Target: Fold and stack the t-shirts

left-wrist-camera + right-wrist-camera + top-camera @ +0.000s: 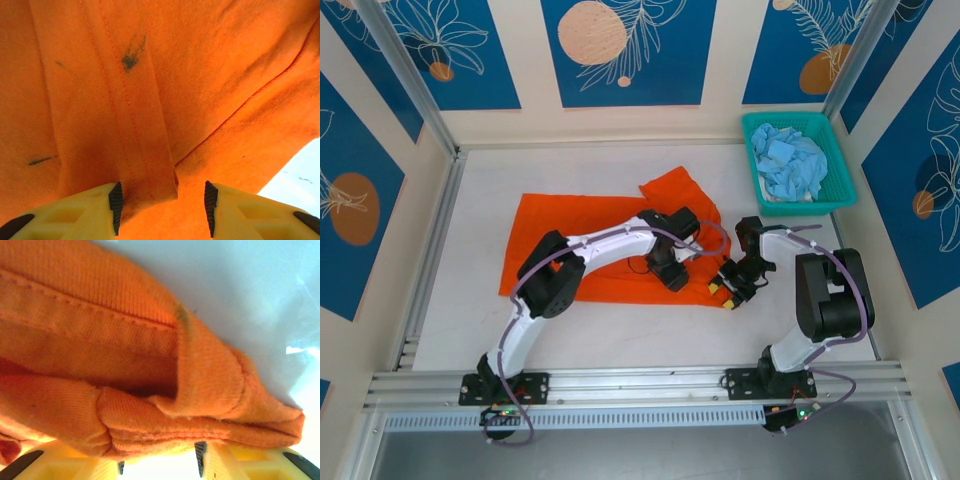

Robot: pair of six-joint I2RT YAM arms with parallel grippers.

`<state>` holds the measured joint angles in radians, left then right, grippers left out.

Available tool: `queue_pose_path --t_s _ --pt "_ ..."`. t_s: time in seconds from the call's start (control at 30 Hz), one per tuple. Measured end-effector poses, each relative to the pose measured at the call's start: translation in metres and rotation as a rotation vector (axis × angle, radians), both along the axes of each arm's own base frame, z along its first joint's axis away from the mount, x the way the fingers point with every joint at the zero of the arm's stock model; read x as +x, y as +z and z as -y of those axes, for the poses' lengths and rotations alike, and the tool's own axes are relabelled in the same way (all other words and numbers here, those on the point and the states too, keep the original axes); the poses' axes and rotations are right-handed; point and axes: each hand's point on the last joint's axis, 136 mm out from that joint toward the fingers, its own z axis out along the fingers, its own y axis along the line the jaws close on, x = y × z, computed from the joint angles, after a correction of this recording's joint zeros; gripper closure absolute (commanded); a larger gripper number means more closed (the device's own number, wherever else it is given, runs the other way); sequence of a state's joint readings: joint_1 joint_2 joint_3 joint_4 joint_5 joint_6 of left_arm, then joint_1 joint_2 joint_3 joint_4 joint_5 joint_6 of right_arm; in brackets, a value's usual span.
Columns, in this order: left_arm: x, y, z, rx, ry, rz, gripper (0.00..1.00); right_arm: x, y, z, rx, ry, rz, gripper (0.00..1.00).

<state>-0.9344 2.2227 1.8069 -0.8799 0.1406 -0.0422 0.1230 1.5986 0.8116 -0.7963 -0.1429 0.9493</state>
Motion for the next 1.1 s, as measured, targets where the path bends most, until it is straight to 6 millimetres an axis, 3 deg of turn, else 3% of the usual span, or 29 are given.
queue_pose_path --t_s 0.3,0.6,0.93,1.1 --pt "0.001 -0.005 -0.002 0.015 0.005 0.002 0.58 0.0 0.0 0.0 0.0 0.0 -0.001 0.56" --pt "0.003 -0.012 -0.002 0.031 0.015 0.001 0.77 0.0 0.0 0.0 -0.001 0.0 -0.004 0.56" --pt "0.008 -0.008 0.0 0.03 0.025 0.02 0.83 0.001 0.0 0.0 -0.001 0.0 -0.012 0.56" --pt "0.01 -0.006 0.001 0.027 0.032 0.026 0.95 0.0 0.0 0.0 -0.002 0.0 -0.022 0.56"
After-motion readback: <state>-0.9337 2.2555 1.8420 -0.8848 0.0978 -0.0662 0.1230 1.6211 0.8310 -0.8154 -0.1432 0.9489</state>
